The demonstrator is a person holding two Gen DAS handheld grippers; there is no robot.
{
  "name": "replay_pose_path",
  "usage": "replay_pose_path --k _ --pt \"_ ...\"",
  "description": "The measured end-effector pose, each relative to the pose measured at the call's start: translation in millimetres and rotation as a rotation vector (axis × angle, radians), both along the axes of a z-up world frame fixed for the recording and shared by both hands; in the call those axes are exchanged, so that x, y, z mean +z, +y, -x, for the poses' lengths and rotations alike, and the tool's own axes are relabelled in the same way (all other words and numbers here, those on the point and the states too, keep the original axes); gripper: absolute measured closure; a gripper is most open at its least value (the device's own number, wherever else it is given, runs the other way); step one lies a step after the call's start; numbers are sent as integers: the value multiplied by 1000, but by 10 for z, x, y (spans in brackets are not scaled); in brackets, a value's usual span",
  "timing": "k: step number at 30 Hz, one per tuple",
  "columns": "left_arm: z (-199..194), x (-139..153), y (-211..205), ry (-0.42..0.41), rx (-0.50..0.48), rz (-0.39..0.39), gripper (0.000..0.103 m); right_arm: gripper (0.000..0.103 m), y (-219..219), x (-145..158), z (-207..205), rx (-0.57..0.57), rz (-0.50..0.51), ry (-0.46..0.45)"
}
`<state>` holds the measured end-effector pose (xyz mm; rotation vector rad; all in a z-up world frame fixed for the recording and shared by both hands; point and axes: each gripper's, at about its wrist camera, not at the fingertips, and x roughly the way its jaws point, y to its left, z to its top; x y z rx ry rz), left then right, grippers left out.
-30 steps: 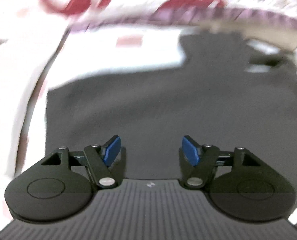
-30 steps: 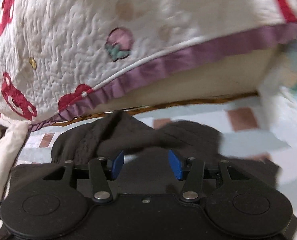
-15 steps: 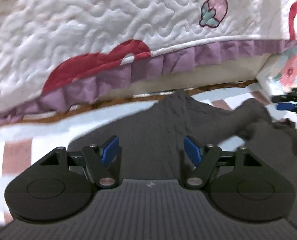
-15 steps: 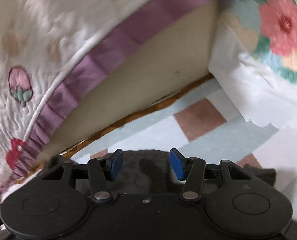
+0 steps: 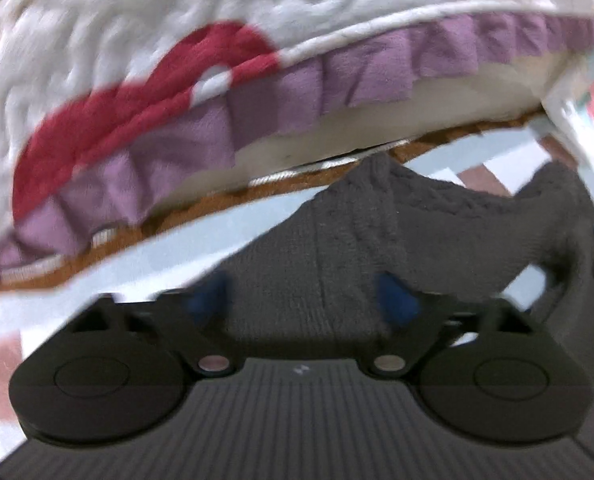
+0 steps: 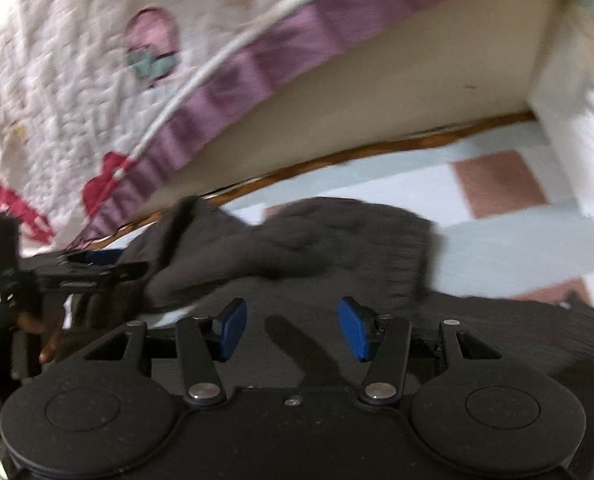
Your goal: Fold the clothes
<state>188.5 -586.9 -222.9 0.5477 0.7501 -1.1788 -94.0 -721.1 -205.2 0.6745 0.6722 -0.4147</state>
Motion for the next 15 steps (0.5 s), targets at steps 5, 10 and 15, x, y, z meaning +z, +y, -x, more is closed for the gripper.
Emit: replay_pose_path --k 5,10,15 --pt "-45 400 103 -62 26 109 97 46 137 -9 -219 49 50 45" --pt "-55 1006 484 -202 71 333 97 46 231 -55 -356 76 141 128" --pt "72 1424 684 -235 30 453 97 45 262 -114 -479 50 192 171"
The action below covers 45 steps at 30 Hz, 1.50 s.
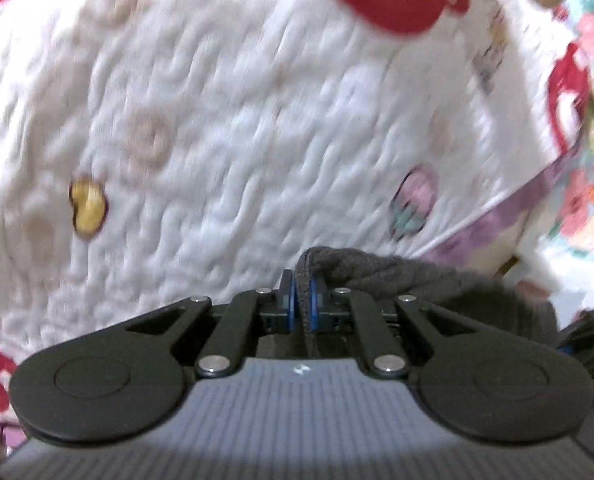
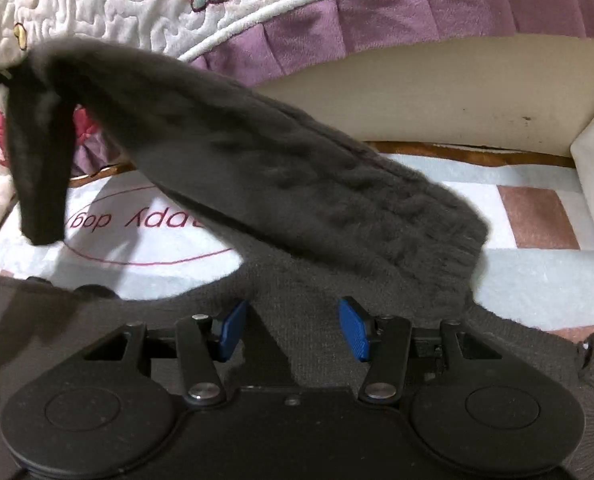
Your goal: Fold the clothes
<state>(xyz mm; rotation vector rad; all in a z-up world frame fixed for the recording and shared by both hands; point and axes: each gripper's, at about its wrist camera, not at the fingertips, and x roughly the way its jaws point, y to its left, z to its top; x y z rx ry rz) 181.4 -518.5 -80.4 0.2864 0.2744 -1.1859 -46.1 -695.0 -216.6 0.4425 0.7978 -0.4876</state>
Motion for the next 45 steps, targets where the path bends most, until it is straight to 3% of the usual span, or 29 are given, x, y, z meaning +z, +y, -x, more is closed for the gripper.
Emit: replay_pose_path --k 6,10,24,26,28,31,34,38,40,42,45 --pt "253 259 50 -50 -55 40 97 47 -37 -10 -146 -103 97 -16" --pt "290 256 37 -58 -60 15 97 48 -187 9 -151 -205 120 -44" --pt "-12 -146 262 194 -75 -74 97 55 -516 -71 -115 -336 161 -11" --pt "76 -129 320 184 -86 -91 97 55 -526 -59 -49 -363 161 -31" --pt "197 -81 393 181 -108 -103 97 55 -533 -28 47 -392 147 -71" --pt "378 16 575 254 -177 -99 97 53 -504 36 211 -433 119 -124" --pt "642 22 863 247 -195 -117 97 48 -444 51 442 -476 75 -137" --pt "873 -208 1246 283 -173 -168 95 48 -345 16 782 -521 36 -116" --pt "929 -402 1398 359 -168 -228 95 48 -349 -14 933 -545 -1 -120" --pt "966 -590 1546 436 -158 -286 94 47 -352 -20 1092 -574 -61 -172" --pt "970 -741 1775 488 -109 -314 94 46 -295 -19 1284 -603 -148 -254"
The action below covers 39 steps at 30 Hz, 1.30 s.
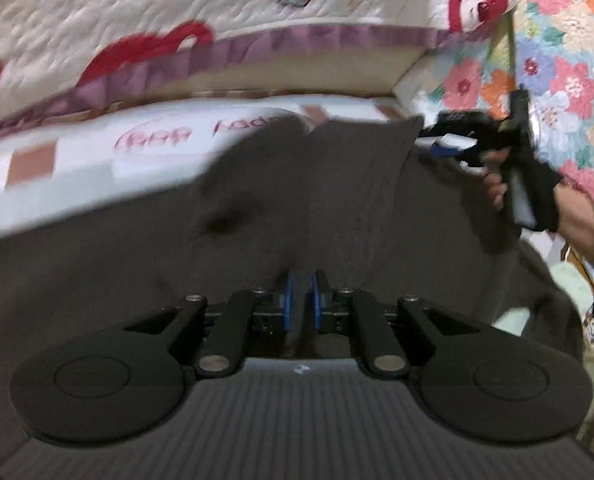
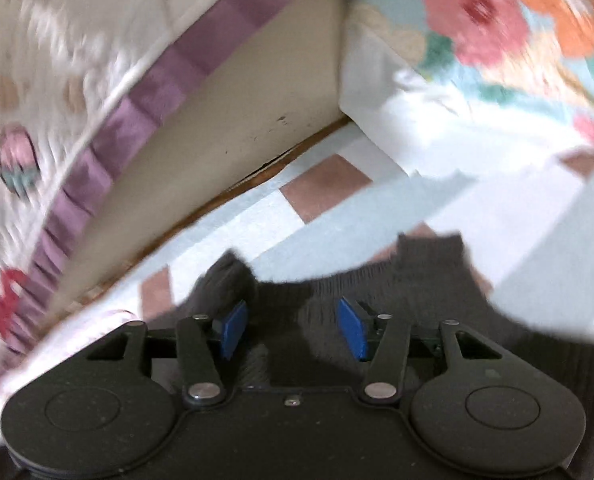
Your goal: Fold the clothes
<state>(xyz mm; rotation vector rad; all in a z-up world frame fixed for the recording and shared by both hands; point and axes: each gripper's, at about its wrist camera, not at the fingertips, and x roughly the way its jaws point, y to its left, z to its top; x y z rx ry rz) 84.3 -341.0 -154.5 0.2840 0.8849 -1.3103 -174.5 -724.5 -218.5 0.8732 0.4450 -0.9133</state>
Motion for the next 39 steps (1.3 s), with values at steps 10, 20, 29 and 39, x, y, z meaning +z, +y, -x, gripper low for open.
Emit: replay_pose_path --k 10,20,29,39 --pt "-583 -206 443 136 200 93 61 46 389 -156 128 83 -102 -127" --pt "-787 -611 350 382 193 154 44 45 514 -204 -244 182 -131 -168" --pt "-626 -217 363 314 251 189 93 91 458 -147 -601 246 -21 -134" --pt "-411 342 642 246 303 221 94 91 821 -18 -379 324 83 -32"
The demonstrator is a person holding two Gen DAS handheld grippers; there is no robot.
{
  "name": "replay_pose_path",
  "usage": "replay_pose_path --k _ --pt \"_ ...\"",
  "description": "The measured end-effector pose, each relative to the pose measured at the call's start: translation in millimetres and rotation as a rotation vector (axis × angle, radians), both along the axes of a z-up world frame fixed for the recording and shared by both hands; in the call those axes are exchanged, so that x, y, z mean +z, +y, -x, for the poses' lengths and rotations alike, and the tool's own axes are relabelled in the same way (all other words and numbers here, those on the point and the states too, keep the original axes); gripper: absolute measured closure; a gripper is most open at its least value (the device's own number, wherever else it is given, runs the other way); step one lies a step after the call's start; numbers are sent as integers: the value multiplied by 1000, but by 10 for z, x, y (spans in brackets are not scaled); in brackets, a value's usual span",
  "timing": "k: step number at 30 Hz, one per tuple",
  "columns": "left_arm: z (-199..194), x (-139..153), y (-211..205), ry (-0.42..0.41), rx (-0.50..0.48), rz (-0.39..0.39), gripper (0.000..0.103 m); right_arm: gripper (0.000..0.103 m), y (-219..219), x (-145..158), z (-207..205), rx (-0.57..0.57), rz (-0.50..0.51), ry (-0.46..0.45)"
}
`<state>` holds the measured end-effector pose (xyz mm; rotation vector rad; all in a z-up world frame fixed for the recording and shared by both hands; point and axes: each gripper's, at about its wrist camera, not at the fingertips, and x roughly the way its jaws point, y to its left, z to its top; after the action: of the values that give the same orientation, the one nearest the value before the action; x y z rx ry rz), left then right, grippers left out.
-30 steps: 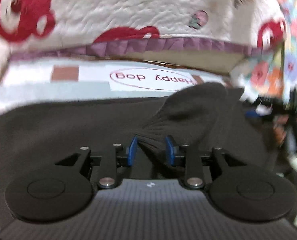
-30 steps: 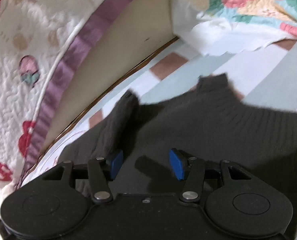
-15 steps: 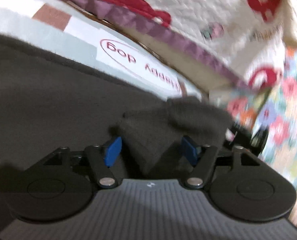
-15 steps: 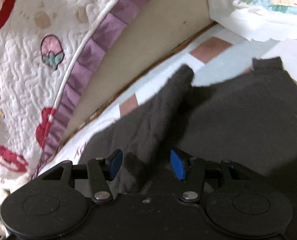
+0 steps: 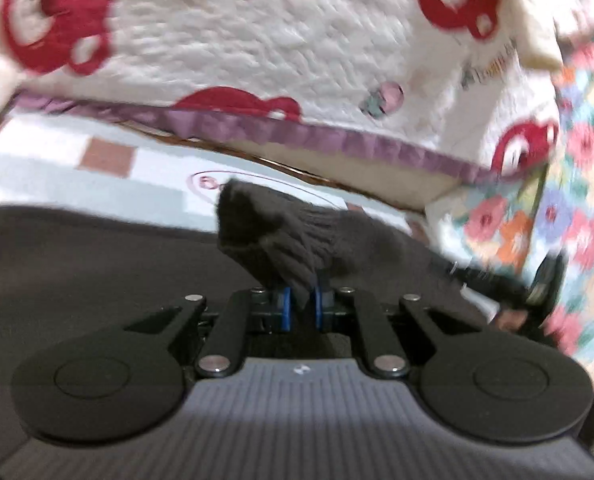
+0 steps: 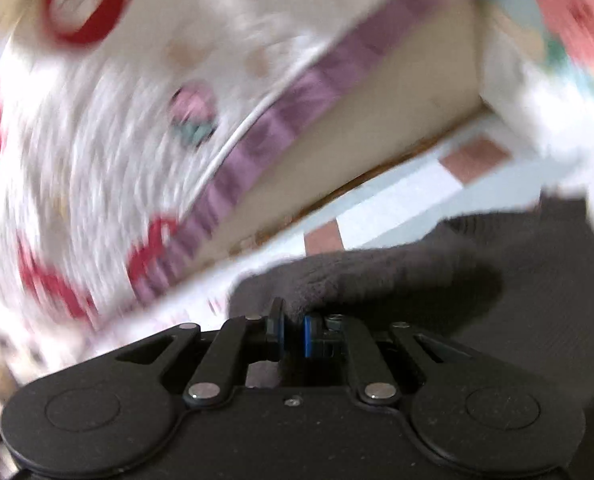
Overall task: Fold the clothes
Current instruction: 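Fold the held sleeve across the sweater body with the left gripper and release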
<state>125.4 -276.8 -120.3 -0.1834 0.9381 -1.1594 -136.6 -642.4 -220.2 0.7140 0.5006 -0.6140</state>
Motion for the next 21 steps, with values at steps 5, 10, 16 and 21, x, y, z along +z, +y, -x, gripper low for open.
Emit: replay_pose_path --k 5,10,16,21 --pt "-95 -368 396 200 37 -105 94 89 257 22 10 81 123 197" --pt "-40 -586 500 261 41 -183 95 67 372 81 -14 66 188 324" --pt "50 -421 629 154 25 -218 94 56 479 396 9 -65 340 434" --pt "70 -278 728 -114 84 -352 93 55 393 612 -126 -35 295 320"
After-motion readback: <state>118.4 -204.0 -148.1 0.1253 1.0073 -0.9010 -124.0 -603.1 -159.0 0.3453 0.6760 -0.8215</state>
